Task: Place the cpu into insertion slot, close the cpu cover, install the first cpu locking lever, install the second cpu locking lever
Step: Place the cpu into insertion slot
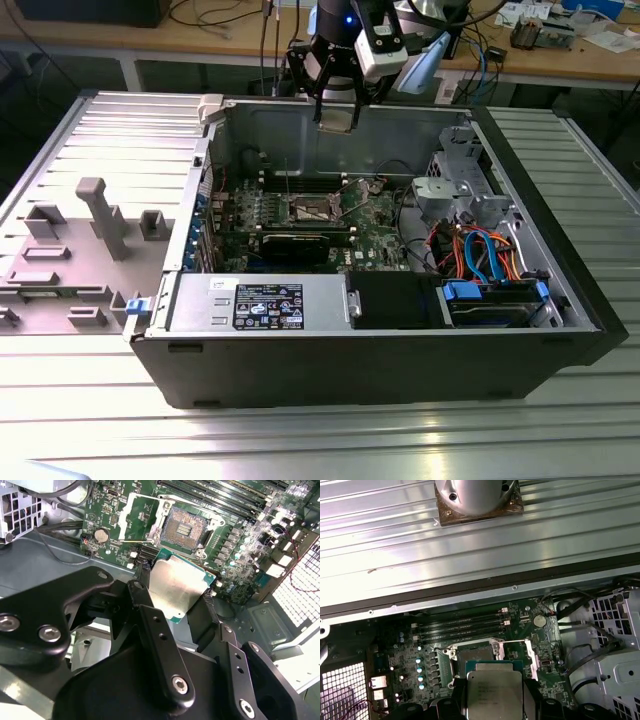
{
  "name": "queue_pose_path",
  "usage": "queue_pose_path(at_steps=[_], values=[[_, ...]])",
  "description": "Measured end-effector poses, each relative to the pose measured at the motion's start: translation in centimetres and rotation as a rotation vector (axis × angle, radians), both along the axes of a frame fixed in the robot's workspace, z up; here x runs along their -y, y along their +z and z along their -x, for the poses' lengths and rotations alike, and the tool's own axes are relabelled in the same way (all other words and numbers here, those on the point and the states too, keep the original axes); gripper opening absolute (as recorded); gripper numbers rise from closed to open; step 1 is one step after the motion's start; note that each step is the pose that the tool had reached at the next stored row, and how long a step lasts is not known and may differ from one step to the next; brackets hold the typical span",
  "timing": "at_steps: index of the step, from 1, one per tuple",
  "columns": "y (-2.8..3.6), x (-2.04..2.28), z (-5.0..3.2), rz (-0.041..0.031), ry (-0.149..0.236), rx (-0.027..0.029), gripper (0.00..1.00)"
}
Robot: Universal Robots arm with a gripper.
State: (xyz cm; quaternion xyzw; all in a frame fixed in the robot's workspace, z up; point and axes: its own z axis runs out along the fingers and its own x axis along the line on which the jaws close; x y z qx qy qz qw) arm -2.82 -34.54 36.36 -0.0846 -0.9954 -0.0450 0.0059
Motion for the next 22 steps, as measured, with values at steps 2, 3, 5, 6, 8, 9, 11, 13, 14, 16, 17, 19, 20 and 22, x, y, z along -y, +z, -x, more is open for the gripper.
queue_pose_path(at_steps=[2, 3, 5, 6, 8, 9, 11, 13, 14, 16, 17, 19, 20, 22], values=[[0.00, 0.00, 0.00, -0.0001, 0.000, 0.0000, 0.54], [0.00, 0.00, 0.00, 0.0000, 0.000, 0.0000, 0.54], [0.00, 0.00, 0.01, -0.0001, -0.004, 0.0000, 0.54], [0.00, 0.00, 0.03, 0.0000, -0.009, 0.0000, 0.54], [-0.02, 0.00, 0.05, 0.0002, -0.031, -0.0001, 0.54], [-0.04, 0.00, 0.05, 0.0001, -0.053, 0.0000, 0.54], [-0.06, 0.00, 0.05, 0.0000, -0.075, 0.0000, 0.54], [-0.06, 0.00, 0.05, 0.0000, -0.099, 0.0000, 0.54], [-0.07, 0.00, 0.05, -0.0001, -0.105, 0.0000, 0.54], [-0.07, 0.00, 0.05, -0.0001, -0.108, 0.0001, 0.54], [-0.06, 0.00, 0.05, 0.0000, -0.109, 0.0000, 0.54], [-0.06, 0.00, 0.05, 0.0000, -0.109, 0.0000, 0.54], [-0.06, 0.00, 0.05, 0.0000, -0.109, 0.0000, 0.54], [-0.06, 0.00, 0.05, 0.0000, -0.109, 0.0000, 0.54]])
